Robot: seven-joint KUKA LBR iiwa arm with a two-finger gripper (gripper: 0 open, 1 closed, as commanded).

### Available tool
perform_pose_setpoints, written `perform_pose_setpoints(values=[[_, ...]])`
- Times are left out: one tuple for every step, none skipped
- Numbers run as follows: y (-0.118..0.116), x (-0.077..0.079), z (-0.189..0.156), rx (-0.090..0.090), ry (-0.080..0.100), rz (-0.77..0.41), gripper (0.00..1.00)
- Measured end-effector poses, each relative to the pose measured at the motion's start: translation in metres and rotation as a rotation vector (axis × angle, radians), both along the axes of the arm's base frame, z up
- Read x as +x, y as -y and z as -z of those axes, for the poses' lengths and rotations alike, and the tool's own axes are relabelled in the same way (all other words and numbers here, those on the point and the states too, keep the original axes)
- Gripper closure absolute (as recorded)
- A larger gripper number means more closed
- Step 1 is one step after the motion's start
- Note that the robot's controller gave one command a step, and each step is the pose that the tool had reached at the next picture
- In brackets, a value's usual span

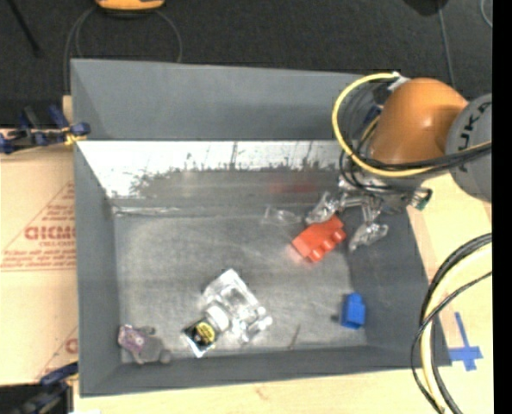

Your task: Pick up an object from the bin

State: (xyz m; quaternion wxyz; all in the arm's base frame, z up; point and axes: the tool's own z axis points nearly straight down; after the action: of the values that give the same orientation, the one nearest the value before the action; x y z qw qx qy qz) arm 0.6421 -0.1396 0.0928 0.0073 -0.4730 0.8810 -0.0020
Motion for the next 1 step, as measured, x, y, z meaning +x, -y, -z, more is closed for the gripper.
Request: perform_pose_setpoints(values=[[-0.0174, 0.0054, 0.0156, -0.005, 0.004, -0.341, 0.0]])
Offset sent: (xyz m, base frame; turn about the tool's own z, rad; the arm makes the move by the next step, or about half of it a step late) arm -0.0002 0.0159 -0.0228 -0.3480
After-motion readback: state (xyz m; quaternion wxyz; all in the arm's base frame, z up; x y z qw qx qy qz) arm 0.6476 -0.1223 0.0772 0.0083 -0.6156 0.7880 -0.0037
